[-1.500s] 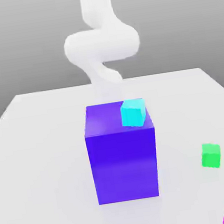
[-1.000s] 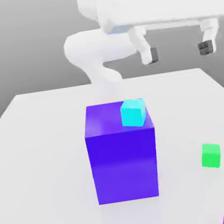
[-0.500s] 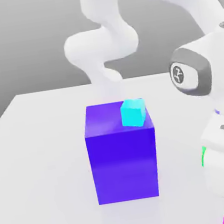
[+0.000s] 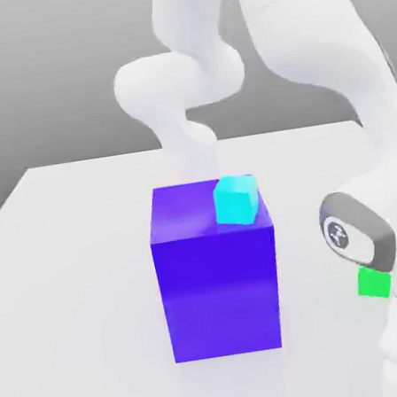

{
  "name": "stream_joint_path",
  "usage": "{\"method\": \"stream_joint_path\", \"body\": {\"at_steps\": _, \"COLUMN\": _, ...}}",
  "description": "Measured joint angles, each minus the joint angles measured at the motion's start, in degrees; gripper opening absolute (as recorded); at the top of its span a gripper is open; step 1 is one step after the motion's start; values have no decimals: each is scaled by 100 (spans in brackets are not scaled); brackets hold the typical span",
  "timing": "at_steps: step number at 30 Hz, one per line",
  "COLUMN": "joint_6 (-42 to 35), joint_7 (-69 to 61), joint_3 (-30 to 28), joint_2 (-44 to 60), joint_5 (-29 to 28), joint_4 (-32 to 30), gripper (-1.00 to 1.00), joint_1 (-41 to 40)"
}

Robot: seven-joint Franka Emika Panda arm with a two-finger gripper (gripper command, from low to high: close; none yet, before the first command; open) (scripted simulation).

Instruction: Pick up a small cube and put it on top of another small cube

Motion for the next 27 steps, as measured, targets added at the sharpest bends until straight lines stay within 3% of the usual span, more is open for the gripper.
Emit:
{"method": "stream_joint_path", "body": {"at_steps": 9, "joint_6": -72, "joint_7": -274, "joint_3": 897, "joint_2": -1762, "joint_5": 965, "joint_4": -1611, "gripper": -100, "joint_1": 140}}
{"method": "stream_joint_path", "body": {"at_steps": 15, "joint_6": 59, "joint_7": -186, "joint_3": 1282, "joint_2": -2903, "joint_5": 1305, "joint_4": -2859, "gripper": -100, "joint_1": 730}}
{"method": "stream_joint_path", "body": {"at_steps": 18, "joint_6": 246, "joint_7": 57, "joint_3": 1322, "joint_2": -3129, "joint_5": 1133, "joint_4": -3296, "gripper": -100, "joint_1": 772}}
{"method": "stream_joint_path", "body": {"at_steps": 24, "joint_6": 1172, "joint_7": 863, "joint_3": 1060, "joint_2": -2155, "joint_5": 38, "joint_4": -3317, "gripper": -100, "joint_1": 801}}
{"method": "stream_joint_path", "body": {"at_steps": 25, "joint_6": 1290, "joint_7": 974, "joint_3": 979, "joint_2": -2020, "joint_5": -116, "joint_4": -3311, "gripper": 100, "joint_1": 852}}
{"method": "stream_joint_path", "body": {"at_steps": 27, "joint_6": 1290, "joint_7": 974, "joint_3": 979, "joint_2": -2020, "joint_5": -117, "joint_4": -3311, "gripper": 100, "joint_1": 852}}
